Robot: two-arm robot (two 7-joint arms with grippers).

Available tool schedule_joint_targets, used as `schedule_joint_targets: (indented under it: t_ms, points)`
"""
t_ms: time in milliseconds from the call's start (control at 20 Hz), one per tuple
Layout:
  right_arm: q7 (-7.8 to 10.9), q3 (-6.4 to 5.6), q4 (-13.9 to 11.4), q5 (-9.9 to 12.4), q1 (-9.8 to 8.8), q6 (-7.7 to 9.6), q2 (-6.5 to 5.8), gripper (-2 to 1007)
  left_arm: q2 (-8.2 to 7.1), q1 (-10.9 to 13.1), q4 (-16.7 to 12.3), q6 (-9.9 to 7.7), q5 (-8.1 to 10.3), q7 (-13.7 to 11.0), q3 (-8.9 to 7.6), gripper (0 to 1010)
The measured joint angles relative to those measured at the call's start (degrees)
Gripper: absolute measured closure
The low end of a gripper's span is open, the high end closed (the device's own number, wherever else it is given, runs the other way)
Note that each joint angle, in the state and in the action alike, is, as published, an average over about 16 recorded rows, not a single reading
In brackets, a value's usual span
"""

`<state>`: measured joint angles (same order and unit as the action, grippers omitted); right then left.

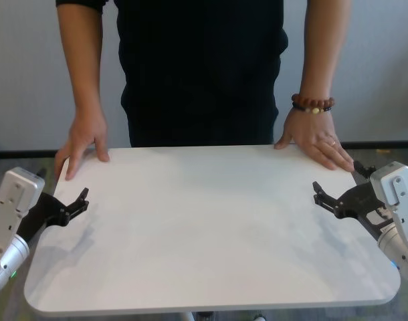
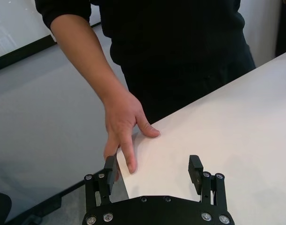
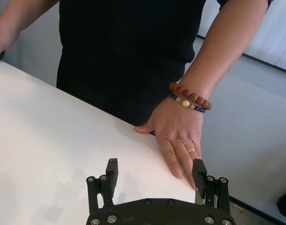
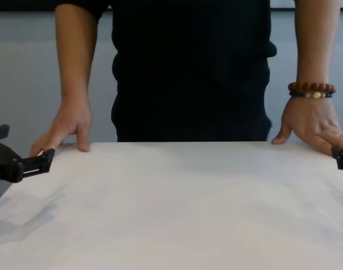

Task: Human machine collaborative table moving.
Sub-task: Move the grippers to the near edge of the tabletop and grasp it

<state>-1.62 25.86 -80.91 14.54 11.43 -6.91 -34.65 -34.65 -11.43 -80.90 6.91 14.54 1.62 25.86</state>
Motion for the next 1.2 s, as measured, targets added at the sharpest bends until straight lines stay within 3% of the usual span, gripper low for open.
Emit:
schedule_joint_targets:
  t_ms: [400,650,950,1200]
  points:
    - [0.08,0.03,-0.01,-0.1,0.01,-0.03,-0.02,5,-0.05,0.04,-0.11,-0.02,-0.16,0.2,0.0,10]
    - [1.04,0.36,-0.73,-0.9,-0.05,-0.13,-0.37,4,-0.82,0.7,-1.69,-0.36,-2.02,1.23,0.04,10]
    - [2.8,0.79,-2.86,-1.9,-0.97,-0.34,-1.25,4,-2.67,2.49,-4.43,-1.21,-4.58,1.54,-0.27,10]
    - [3.94,0.86,-5.83,-3.34,-3.09,-1.8,-2.54,4,-5.61,5.94,-7.9,-1.15,-6.26,1.6,-1.42,10]
